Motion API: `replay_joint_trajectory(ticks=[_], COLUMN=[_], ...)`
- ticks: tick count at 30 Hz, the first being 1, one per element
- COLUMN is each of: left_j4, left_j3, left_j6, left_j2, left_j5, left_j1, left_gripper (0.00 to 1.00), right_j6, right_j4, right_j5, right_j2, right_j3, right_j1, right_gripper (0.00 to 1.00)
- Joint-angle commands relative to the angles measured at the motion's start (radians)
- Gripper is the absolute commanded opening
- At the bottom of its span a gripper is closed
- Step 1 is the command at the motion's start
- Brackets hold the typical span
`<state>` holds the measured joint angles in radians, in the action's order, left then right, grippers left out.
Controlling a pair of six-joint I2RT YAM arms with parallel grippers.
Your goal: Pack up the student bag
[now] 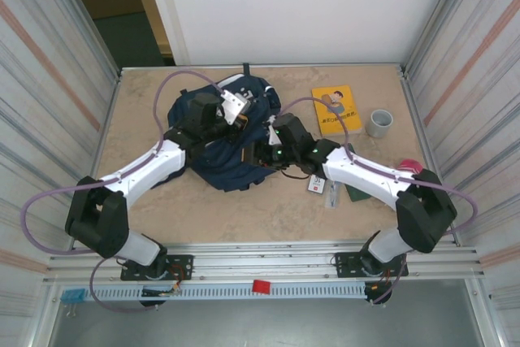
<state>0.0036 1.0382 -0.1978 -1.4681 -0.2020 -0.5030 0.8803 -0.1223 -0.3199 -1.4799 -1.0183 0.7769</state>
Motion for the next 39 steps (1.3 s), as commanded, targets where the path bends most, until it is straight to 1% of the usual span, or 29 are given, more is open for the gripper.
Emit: replay_joint_trajectory(ticks=[1,3,6,10,14,15,16,18,20,21,22,23,25,26,28,29,30,32,33,36,39], left_j4=[0.153,0.15,0.131,0.128,0.117,0.115,0.113,0.114,0.093,0.057,0.016,-0.028,-0.112,-0.164,-0.249,-0.299,-0.349,-0.449,-0.493,-0.559,-0.574], left_j3=[-0.016,-0.019,-0.011,-0.011,-0.008,-0.006,-0.006,-0.003,0.014,0.034,0.049,0.067,0.081,0.082,0.071,0.061,0.05,0.032,0.02,-0.025,-0.075], left_j6=[-0.049,-0.076,-0.115,-0.121,-0.139,-0.141,-0.14,-0.135,-0.113,-0.099,-0.079,-0.045,0.013,0.047,0.16,0.24,0.317,0.438,0.484,0.603,0.703], left_j2=[0.067,0.072,0.075,0.074,0.072,0.071,0.07,0.069,0.072,0.078,0.088,0.103,0.147,0.18,0.249,0.285,0.32,0.373,0.397,0.455,0.476], left_j5=[-0.291,-0.36,-0.459,-0.566,-0.631,-0.638,-0.639,-0.623,-0.571,-0.536,-0.498,-0.449,-0.374,-0.312,-0.14,-0.052,0.003,0.064,0.093,0.192,0.244], left_j1=[0.053,0.064,0.078,0.095,0.1,0.1,0.1,0.1,0.1,0.099,0.098,0.095,0.088,0.077,0.046,0.027,0.006,-0.042,-0.078,-0.182,-0.249], left_gripper=[0.0,0.0,0.0,0.0,0.0,0.0,0.0,0.0,0.0,0.05,0.1,0.16,0.27,0.31,0.37,0.39,0.4,0.46,0.47,0.46,0.47], right_j6=[0.144,0.187,0.223,0.247,0.278,0.281,0.309,0.334,0.338,0.337,0.335,0.327,0.311,0.305,0.301,0.306,0.316,0.345,0.354,0.367,0.369], right_j4=[0.105,0.126,0.141,0.223,0.312,0.327,0.337,0.359,0.396,0.412,0.421,0.429,0.431,0.436,0.455,0.466,0.472,0.484,0.5,0.529,0.536], right_j5=[0.003,0.015,0.029,0.027,0.022,0.029,0.039,0.062,0.081,0.092,0.103,0.118,0.146,0.159,0.187,0.204,0.216,0.223,0.223,0.236,0.247], right_j2=[0.097,0.115,0.114,0.086,0.043,0.032,0.023,0.01,0.006,0.006,0.007,0.009,0.005,0.001,-0.004,-0.012,-0.017,-0.037,-0.045,-0.063,-0.071], right_j3=[0.092,0.135,0.16,0.165,0.148,0.144,0.142,0.14,0.139,0.137,0.131,0.122,0.101,0.091,0.078,0.073,0.066,0.05,0.044,0.034,0.023], right_j1=[-0.038,-0.054,-0.072,-0.087,-0.096,-0.095,-0.093,-0.088,-0.08,-0.077,-0.071,-0.067,-0.054,-0.046,-0.033,-0.027,-0.02,-0.015,-0.014,0.001,0.015], right_gripper=[0.61,0.64,0.65,0.65,0.62,0.59,0.53,0.35,0.16,0.09,0.04,0.01,0.0,0.0,0.0,0.0,0.0,0.0,0.0,0.0,0.0])
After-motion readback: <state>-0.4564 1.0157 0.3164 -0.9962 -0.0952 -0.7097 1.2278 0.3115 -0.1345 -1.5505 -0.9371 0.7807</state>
